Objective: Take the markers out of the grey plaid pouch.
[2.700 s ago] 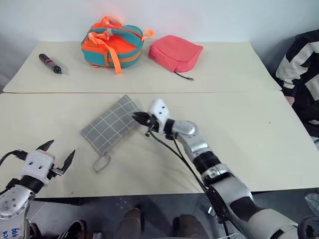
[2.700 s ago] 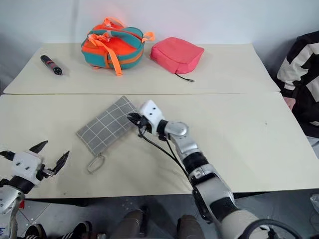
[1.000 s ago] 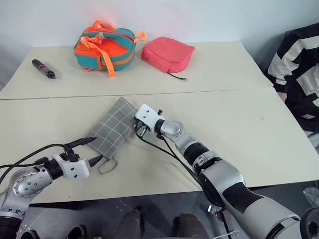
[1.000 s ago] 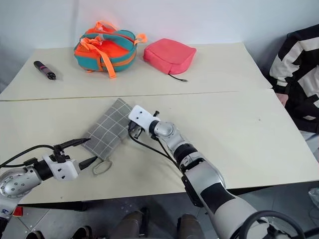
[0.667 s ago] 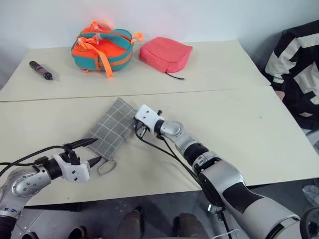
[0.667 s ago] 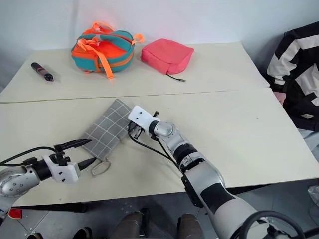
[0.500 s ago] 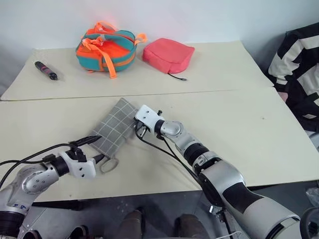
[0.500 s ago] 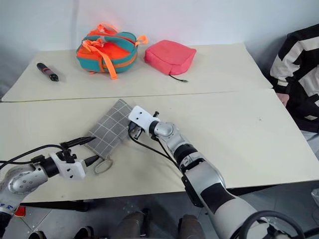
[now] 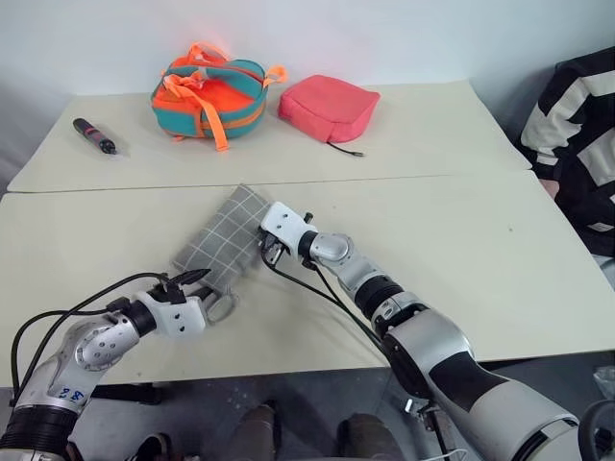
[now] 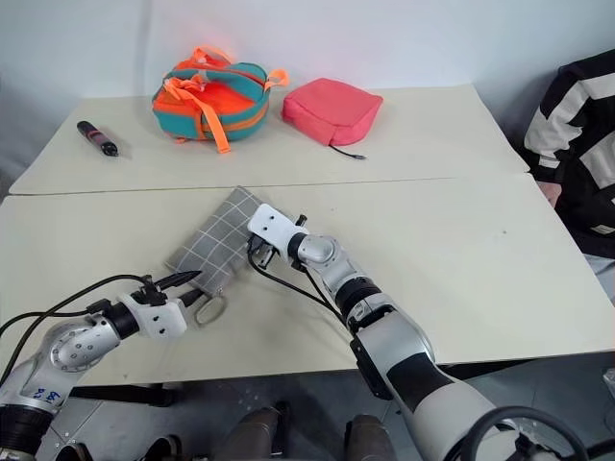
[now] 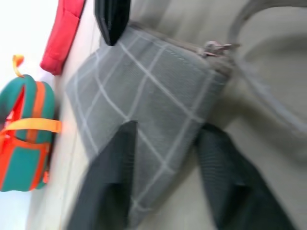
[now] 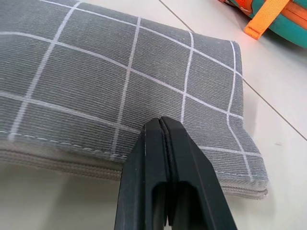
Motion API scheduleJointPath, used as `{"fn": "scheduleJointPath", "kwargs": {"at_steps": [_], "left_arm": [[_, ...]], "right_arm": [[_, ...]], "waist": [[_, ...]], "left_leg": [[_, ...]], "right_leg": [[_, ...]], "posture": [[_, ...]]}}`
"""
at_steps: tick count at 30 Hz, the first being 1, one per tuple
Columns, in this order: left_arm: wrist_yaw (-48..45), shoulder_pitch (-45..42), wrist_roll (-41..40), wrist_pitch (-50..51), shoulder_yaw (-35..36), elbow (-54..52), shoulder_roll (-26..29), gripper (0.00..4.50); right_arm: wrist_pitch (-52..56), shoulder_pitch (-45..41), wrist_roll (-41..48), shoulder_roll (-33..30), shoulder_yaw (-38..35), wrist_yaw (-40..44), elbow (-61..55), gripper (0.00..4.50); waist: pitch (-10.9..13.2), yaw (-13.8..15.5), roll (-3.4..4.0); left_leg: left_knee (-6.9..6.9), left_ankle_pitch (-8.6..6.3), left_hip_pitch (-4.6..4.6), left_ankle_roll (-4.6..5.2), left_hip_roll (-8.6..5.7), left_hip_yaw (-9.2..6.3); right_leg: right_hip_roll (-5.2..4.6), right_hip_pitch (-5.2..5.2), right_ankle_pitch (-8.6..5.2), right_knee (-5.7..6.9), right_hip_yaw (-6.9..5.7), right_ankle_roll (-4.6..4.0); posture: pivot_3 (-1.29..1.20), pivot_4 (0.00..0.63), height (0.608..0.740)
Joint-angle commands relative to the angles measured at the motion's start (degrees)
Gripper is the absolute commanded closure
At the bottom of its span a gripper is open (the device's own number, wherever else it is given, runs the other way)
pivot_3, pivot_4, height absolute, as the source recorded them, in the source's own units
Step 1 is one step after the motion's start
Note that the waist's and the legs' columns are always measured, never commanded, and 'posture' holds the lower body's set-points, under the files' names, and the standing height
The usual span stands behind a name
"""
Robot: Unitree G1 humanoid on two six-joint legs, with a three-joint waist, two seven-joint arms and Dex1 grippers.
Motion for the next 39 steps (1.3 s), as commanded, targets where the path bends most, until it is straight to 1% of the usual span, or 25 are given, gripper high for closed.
{"fn": "scheduleJointPath", "kwargs": {"at_steps": [1, 2, 3, 9, 12, 13, 15, 16, 17, 19, 20, 21, 23, 25, 28, 30, 32, 34, 37, 39], "left_arm": [[-2.0, 2.3, 0.5, 2.7, -3.0, 2.0, -1.2, 4.13], [-2.1, 2.4, 0.5, 2.9, -3.0, 1.8, -1.2, 4.38], [-2.0, 2.5, 0.3, 2.9, -2.9, 1.7, -1.3, 4.45], [-2.4, 2.9, -2.1, 4.6, -1.6, 0.4, -1.7, 4.45], [-2.0, 2.9, -1.8, 4.2, -1.5, -0.2, -1.4, 4.45], [-1.9, 3.0, -2.0, 4.3, -1.4, -0.8, -1.4, 4.48], [-1.8, 3.3, -2.0, 4.9, -1.0, -2.0, -1.6, 4.50], [-1.6, 3.5, -2.0, 5.3, -0.8, -2.6, -1.8, 4.50], [-1.4, 3.7, -1.6, 5.4, -0.8, -3.4, -1.8, 4.50], [-1.2, 3.9, -1.5, 5.7, -0.7, -4.5, -2.2, 4.50], [-1.0, 4.1, -0.9, 5.9, -0.9, -5.4, -2.4, 4.50], [-0.6, 4.0, -0.2, 6.6, -1.0, -6.7, -2.9, 4.50], [-0.3, 3.8, 0.5, 7.9, -1.1, -8.9, -3.9, 4.50], [-0.5, 3.4, 0.8, 9.5, -1.2, -10.8, -4.8, 4.50], [-1.4, 2.2, 1.1, 11.4, -1.7, -13.7, -5.7, 4.50], [-2.1, 1.7, 1.1, 12.3, -1.9, -15.2, -5.9, 4.50], [-2.5, 1.4, 1.4, 12.8, -2.4, -16.7, -6.1, 4.50], [-3.2, 1.3, 0.8, 13.7, -2.6, -17.8, -6.5, 4.50], [-3.0, 1.5, 1.2, 14.1, -2.7, -18.3, -6.7, 4.50], [-3.0, 1.5, 0.8, 14.4, -2.5, -18.9, -7.0, 4.50]], "right_arm": [[-0.8, -0.2, 0.6, 0.2, -0.8, 0.7, -1.2, 4.50], [-0.8, -0.2, 0.6, 0.2, -0.8, 0.7, -1.3, 4.50], [-1.0, -0.1, 0.7, 0.2, -0.8, 1.1, -1.5, 4.50], [-2.9, 0.9, 1.2, -0.3, -0.7, 3.6, -3.7, 4.50], [-1.9, 2.0, 4.4, -0.4, -2.5, 7.9, -6.2, 4.50], [-0.4, 3.1, 6.9, -0.5, -3.6, 11.6, -9.0, 4.32], [7.6, 5.6, 14.3, -0.6, -7.1, 17.7, -17.7, 3.92], [12.1, 7.1, 16.8, -1.2, -8.0, 19.6, -22.7, 3.46], [17.2, 9.0, 18.8, -2.1, -8.1, 21.5, -27.9, 3.25], [26.9, 12.3, 21.6, -3.4, -7.6, 23.9, -36.6, 2.64], [35.1, 15.4, 24.1, -5.0, -6.1, 26.0, -43.8, 2.25], [43.2, 19.0, 26.1, -7.1, -3.9, 27.3, -51.5, 1.97], [55.3, 24.3, 29.9, -9.9, -1.2, 28.1, -63.0, 1.29], [62.5, 28.1, 33.1, -11.2, 0.1, 27.7, -69.5, 1.29], [65.5, 31.6, 32.7, -11.9, 2.9, 25.6, -72.4, 1.29], [67.5, 32.1, 33.9, -10.3, 2.0, 23.4, -73.0, 1.29], [70.1, 31.2, 36.1, -6.3, -0.3, 19.8, -72.4, 1.29], [70.5, 30.4, 36.3, -4.6, -0.7, 17.7, -71.7, 1.29], [68.0, 29.8, 34.6, -4.4, 0.1, 16.3, -69.7, 1.29], [67.3, 29.8, 34.3, -5.2, 1.4, 17.1, -69.0, 1.29]], "waist": [[-0.1, 0.0, 0.15], [-0.1, 0.0, 0.23], [-0.2, 0.0, 0.30], [-0.2, -0.1, 0.34], [-0.2, -0.1, 0.34], [-0.2, -0.1, 0.34], [-0.2, -0.1, 0.32], [-0.2, -0.1, 0.32], [-0.2, 0.0, 0.32], [-0.2, 0.1, 0.26], [-0.3, 0.1, 0.22], [-0.3, 0.2, 0.19], [-0.4, 0.4, 0.09], [-0.4, 0.3, 0.09], [-0.3, 0.2, 0.09], [-0.3, 0.2, 0.03], [-0.3, 0.1, -0.01], [-0.3, 0.1, -0.03], [-0.4, 0.1, -0.10], [-0.3, 0.2, -0.19]], "left_leg": [[0.00, 0.00, 0.00, 0.00, 0.00, 0.02], [0.00, 0.00, 0.01, 0.01, 0.00, 0.01], [0.00, 0.00, 0.02, 0.01, 0.01, 0.01], [-0.01, 0.00, 0.02, 0.04, 0.01, 0.02], [-0.01, 0.00, 0.01, 0.05, 0.01, 0.03], [-0.01, -0.01, 0.01, 0.05, 0.01, 0.03], [0.00, -0.01, -0.01, 0.06, 0.02, 0.04], [0.00, 0.01, -0.04, 0.08, 0.03, 0.04], [0.00, 0.02, -0.09, 0.09, 0.03, 0.04], [0.03, 0.07, -0.34, 0.10, 0.03, 0.02], [0.05, 0.08, -0.40, 0.10, 0.02, 0.02], [0.06, 0.07, -0.40, 0.09, 0.01, 0.04], [0.06, 0.00, -0.44, 0.09, -0.01, 0.00], [0.05, -0.18, -0.51, -0.10, -0.03, 0.05], [0.05, -0.16, -0.57, -0.15, -0.01, 0.13], [0.06, -0.15, -0.55, -0.15, 0.00, 0.16], [0.06, -0.13, -0.55, -0.17, 0.02, 0.20], [0.05, -0.11, -0.55, -0.21, 0.07, 0.22], [0.05, -0.14, -0.56, -0.23, 0.08, 0.21], [0.05, -0.17, -0.56, -0.21, 0.08, 0.21]], "right_leg": [[0.00, 0.00, 0.00, 0.00, 0.01, 0.00], [0.00, 0.00, 0.00, -0.01, 0.01, 0.00], [0.00, 0.01, 0.00, -0.01, 0.01, 0.00], [0.00, 0.02, 0.00, -0.05, 0.01, 0.00], [0.00, 0.02, 0.00, -0.09, 0.02, 0.00], [0.00, 0.03, 0.00, -0.10, 0.02, 0.00], [0.01, 0.05, 0.00, -0.12, 0.02, 0.01], [0.01, 0.07, 0.01, -0.15, 0.02, 0.02], [0.01, 0.09, 0.01, -0.16, 0.01, 0.03], [0.01, 0.08, 0.04, -0.17, 0.00, 0.07], [0.00, 0.06, 0.05, -0.21, 0.00, 0.09], [-0.01, 0.07, 0.06, -0.24, 0.01, 0.10], [-0.05, 0.04, 0.07, -0.45, -0.01, 0.13], [-0.06, 0.10, 0.10, -0.68, -0.01, 0.18], [-0.03, 0.08, 0.11, -0.71, -0.01, 0.20], [0.00, 0.07, 0.11, -0.71, -0.01, 0.20], [0.03, 0.06, 0.13, -0.71, 0.03, 0.20], [0.09, 0.03, 0.14, -0.70, 0.04, 0.20], [0.10, -0.01, 0.14, -0.72, 0.03, 0.19], [0.10, -0.02, 0.15, -0.76, 0.02, 0.20]], "posture": [[0.00, 0.150, 0.740], [0.00, 0.150, 0.740], [0.00, 0.150, 0.740], [0.00, 0.150, 0.740], [0.00, 0.150, 0.740], [0.00, 0.150, 0.740], [0.00, 0.150, 0.740], [0.00, 0.150, 0.740], [0.00, 0.150, 0.740], [0.00, 0.150, 0.740], [0.00, 0.150, 0.740], [0.00, 0.150, 0.740], [0.00, 0.150, 0.740], [0.00, 0.150, 0.740], [0.00, 0.150, 0.740], [0.00, 0.150, 0.740], [0.00, 0.150, 0.740], [0.00, 0.150, 0.740], [0.00, 0.150, 0.740], [0.00, 0.150, 0.740]]}}
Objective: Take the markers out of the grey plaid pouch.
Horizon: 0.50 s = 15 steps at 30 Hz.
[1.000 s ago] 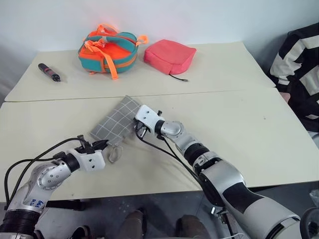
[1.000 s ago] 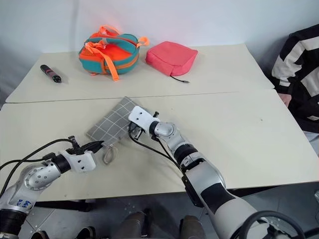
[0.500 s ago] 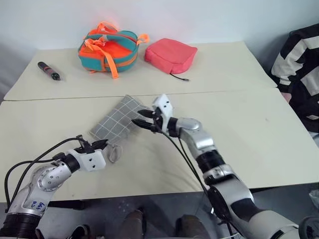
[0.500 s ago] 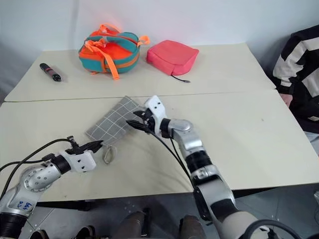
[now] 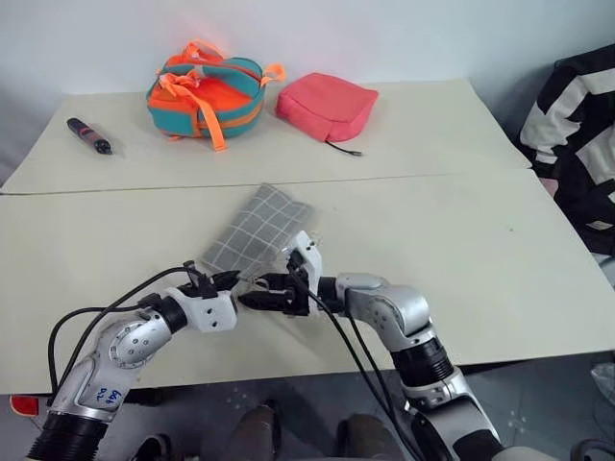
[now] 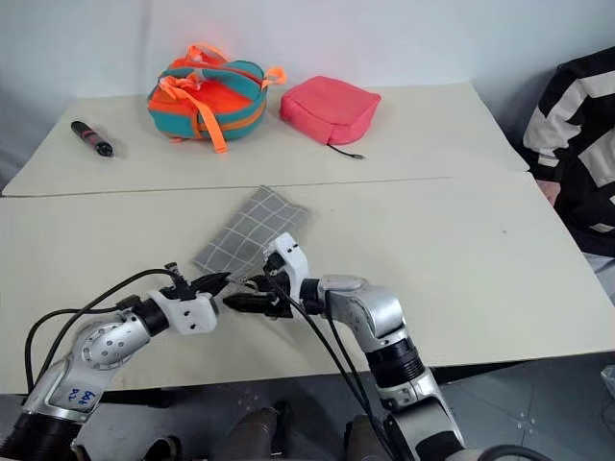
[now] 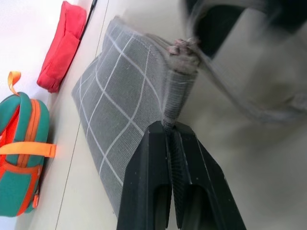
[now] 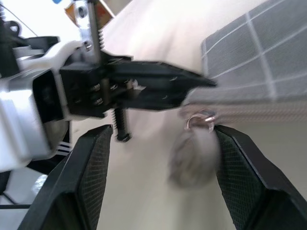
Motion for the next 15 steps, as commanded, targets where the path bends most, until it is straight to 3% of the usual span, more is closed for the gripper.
{"fn": "scheduleJointPath", "kwargs": {"at_steps": [1, 5, 11, 15], "left_arm": [[-0.2, 0.4, -0.7, 0.7, -0.1, -2.5, -0.6, 4.50], [-0.4, 0.4, -0.3, 1.0, 0.0, -2.9, -0.6, 4.50], [-1.3, 2.2, -3.3, 0.9, 1.5, -4.2, -0.4, 4.50], [-4.1, 4.3, -10.0, 0.6, 3.0, -5.1, -0.2, 4.50]], "right_arm": [[-1.7, -0.3, 0.6, -0.7, 1.6, 1.3, 0.5, 1.29], [-2.0, 0.3, 0.8, -3.4, 4.8, 4.2, -0.8, 2.21], [-5.7, -0.5, -0.4, -4.8, 4.5, 4.1, 1.4, 4.37], [-7.5, -2.4, -0.2, -5.6, 2.5, 4.3, 3.9, 4.47]], "waist": [[0.0, 0.0, -0.04], [0.1, 0.0, -0.16], [0.1, -0.1, -0.20], [0.1, -0.1, -0.24]], "left_leg": [[0.00, -0.01, 0.00, 0.00, 0.00, 0.00], [0.00, -0.01, -0.03, 0.03, 0.02, 0.04], [0.00, -0.02, -0.02, 0.02, 0.08, 0.11], [0.00, -0.03, -0.02, 0.01, 0.12, 0.12]], "right_leg": [[0.00, 0.00, 0.00, -0.01, 0.00, 0.00], [0.00, 0.01, 0.00, -0.01, 0.02, 0.01], [0.01, 0.00, 0.00, -0.01, 0.05, 0.00], [0.01, 0.00, 0.00, -0.02, 0.04, 0.00]], "posture": [[0.00, 0.150, 0.740], [0.00, 0.150, 0.740], [0.00, 0.150, 0.740], [0.00, 0.150, 0.740]]}}
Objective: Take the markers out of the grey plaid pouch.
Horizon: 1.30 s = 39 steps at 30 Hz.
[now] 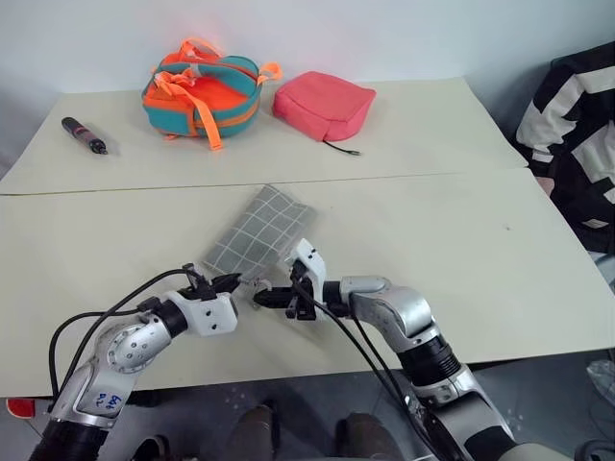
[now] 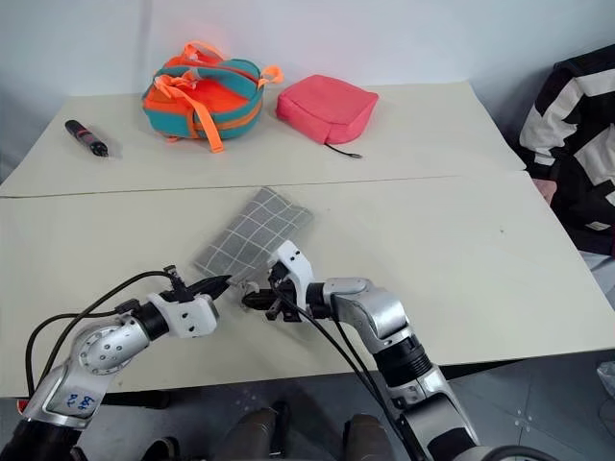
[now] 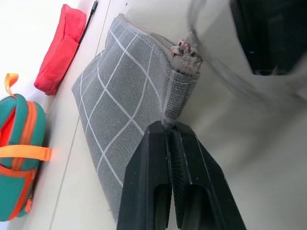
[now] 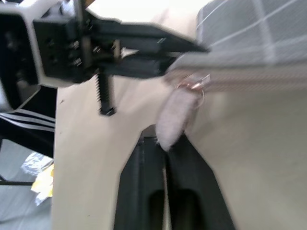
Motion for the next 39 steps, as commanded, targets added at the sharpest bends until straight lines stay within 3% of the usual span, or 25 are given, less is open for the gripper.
{"fn": "scheduleJointPath", "kwargs": {"at_steps": [1, 8, 19, 25, 28, 31, 34, 39], "left_arm": [[-3.8, 2.8, -7.6, -1.8, 2.6, -2.7, 1.4, 4.50], [-10.3, 8.3, -17.4, -7.7, 9.1, 0.8, 6.7, 4.50], [-15.1, 13.5, -28.8, -6.3, 13.4, -3.8, 5.6, 4.50], [-15.2, 13.5, -29.9, -5.5, 15.0, -3.2, 4.8, 4.50], [-15.3, 12.6, -31.6, -2.5, 13.9, -4.5, 3.9, 4.50], [-15.5, 12.0, -31.8, -0.8, 12.7, -5.6, 2.8, 4.50], [-15.6, 11.2, -33.5, 2.3, 12.3, -7.1, 1.6, 4.50], [-15.9, 9.5, -39.6, 8.9, 12.8, -9.6, -0.1, 4.50]], "right_arm": [[-3.5, -2.7, 0.1, -1.0, -2.5, 0.6, 1.7, 4.47], [-9.5, -8.3, -0.9, -9.2, -4.3, 7.4, 7.6, 4.47], [-30.2, -19.2, -10.1, -17.2, -8.5, 7.2, 36.1, 4.47], [-32.0, -19.1, -11.2, -17.5, -8.5, 9.7, 37.1, 4.47], [-29.9, -17.7, -9.8, -18.5, -7.8, 15.2, 32.5, 4.47], [-27.5, -15.8, -7.4, -20.4, -8.0, 21.4, 26.7, 3.80], [-28.1, -14.4, -8.3, -23.3, -7.8, 23.9, 22.5, 2.80], [-30.0, -19.6, -5.7, -23.5, -14.3, 20.0, 22.4, 2.80]], "waist": [[0.1, -0.1, -0.09], [0.1, 0.0, -0.18], [0.2, -0.1, -0.31], [0.2, -0.2, -0.31], [0.2, -0.2, -0.30], [0.3, -0.1, -0.24], [0.3, 0.1, -0.24], [0.4, -0.2, -0.06]], "left_leg": [[0.00, 0.00, 0.00, 0.00, 0.00, 0.00], [0.02, -0.04, 0.01, 0.04, 0.12, 0.12], [0.12, -0.16, 0.00, 0.45, 0.25, 0.50], [0.28, -0.28, 0.01, 0.48, 0.49, 0.82], [0.53, -0.46, 0.00, 0.51, 0.64, 0.93], [0.79, -0.64, -0.02, 0.54, 0.71, 0.95], [0.99, -0.82, -0.07, 0.66, 0.72, 0.95], [1.05, -0.86, -0.07, 0.63, 0.76, 1.02]], "right_leg": [[0.00, 0.00, 0.00, -0.01, 0.00, 0.00], [0.01, 0.00, 0.04, -0.18, 0.00, -0.08], [0.00, 0.04, 0.15, -0.45, -0.02, -0.02], [0.12, 0.05, 0.18, -0.52, -0.04, -0.05], [0.20, 0.07, 0.22, -0.51, -0.03, -0.07], [0.21, 0.10, 0.23, -0.49, 0.02, -0.07], [0.19, 0.15, 0.25, -0.49, 0.00, -0.02], [0.21, 0.21, 0.35, -0.67, 0.01, -0.03]], "posture": [[0.00, 0.150, 0.740], [0.00, 0.150, 0.740], [0.00, 0.150, 0.740], [0.00, 0.150, 0.740], [0.00, 0.150, 0.740], [0.00, 0.150, 0.740], [0.00, 0.150, 0.740], [0.00, 0.150, 0.740]]}}
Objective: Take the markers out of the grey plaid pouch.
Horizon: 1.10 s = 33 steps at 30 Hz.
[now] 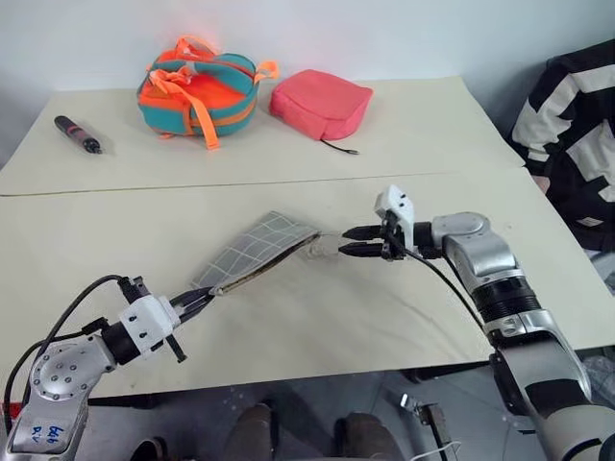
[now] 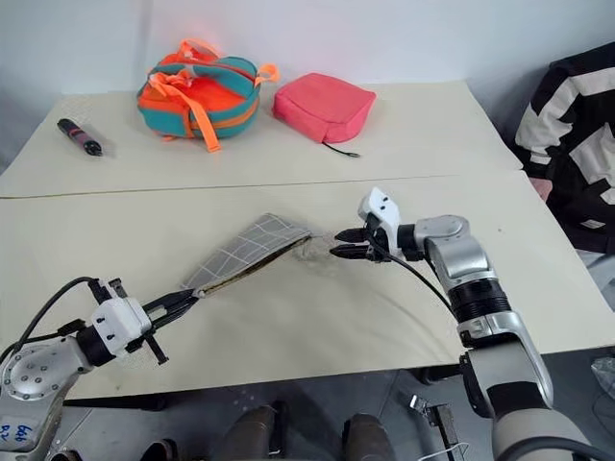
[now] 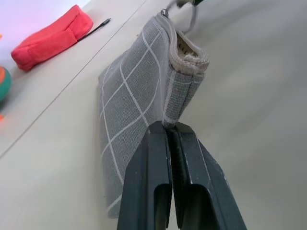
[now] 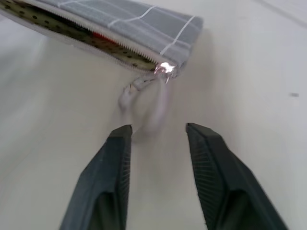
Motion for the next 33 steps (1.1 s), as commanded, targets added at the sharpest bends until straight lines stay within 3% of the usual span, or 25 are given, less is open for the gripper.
{"fn": "scheduleJointPath", "kwargs": {"at_steps": [1, 8, 11, 14, 19, 24, 33], "left_arm": [[-0.6, -1.7, -6.5, 4.9, 0.9, -3.8, -1.1, 4.50], [-0.3, -5.4, -12.0, 12.1, 1.6, -7.0, -2.2, 4.50], [-0.4, -6.7, -13.2, 14.6, 1.1, -8.0, -2.7, 4.50], [-0.3, -7.2, -13.8, 16.4, 0.5, -9.4, -3.3, 4.50], [0.1, -7.8, -13.7, 19.1, -0.4, -12.0, -4.3, 4.50], [0.7, -7.6, -13.9, 21.0, -0.6, -13.1, -5.7, 4.50], [0.4, -8.2, -12.8, 21.8, -1.5, -13.2, -7.1, 4.50]], "right_arm": [[-3.1, -6.3, 3.4, -0.3, -6.8, -2.9, -2.3, 2.80], [3.9, -6.8, 10.0, 2.5, -5.9, 0.0, -17.3, 2.80], [7.9, -7.5, 11.7, 2.4, -4.7, 0.8, -21.2, 3.34], [2.6, -6.3, 6.2, 0.8, 0.1, 2.1, -23.1, 4.42], [-5.3, -4.7, -0.5, 0.3, 5.4, 2.6, -19.4, 4.46], [1.5, -4.8, 7.0, 0.0, 2.7, 7.2, -23.4, 4.46], [5.2, -4.8, 9.9, -0.3, 1.6, 7.2, -25.9, 4.46]], "waist": [[0.2, -0.1, 0.27], [0.1, 0.1, 0.16], [0.1, 0.1, 0.16], [0.1, 0.1, 0.16], [0.1, 0.1, 0.16], [0.1, 0.2, 0.16], [0.1, 0.1, 0.15]], "left_leg": [[-0.01, 0.01, -0.01, -0.01, 0.02, 0.03], [0.06, -0.16, 0.00, -0.23, 0.52, 0.09], [0.07, -0.17, -0.01, -0.21, 0.54, 0.14], [0.18, -0.21, -0.02, -0.16, 0.54, 0.16], [0.24, -0.22, -0.01, -0.17, 0.56, 0.18], [0.28, -0.21, -0.01, -0.16, 0.57, 0.23], [0.34, -0.25, 0.01, -0.20, 0.69, 0.25]], "right_leg": [[0.03, -0.01, 0.07, -0.06, 0.02, 0.01], [0.52, 0.03, 0.19, -0.22, 0.00, -0.11], [0.52, 0.02, 0.21, -0.22, -0.02, -0.14], [0.51, 0.05, 0.22, -0.27, -0.01, -0.13], [0.51, 0.06, 0.24, -0.28, 0.02, -0.15], [0.53, 0.06, 0.25, -0.27, 0.05, -0.15], [0.62, 0.09, 0.26, -0.29, 0.06, -0.17]], "posture": [[0.00, 0.150, 0.740], [0.00, 0.150, 0.740], [0.00, 0.150, 0.740], [0.00, 0.150, 0.740], [0.00, 0.150, 0.740], [0.00, 0.150, 0.740], [0.00, 0.150, 0.740]]}}
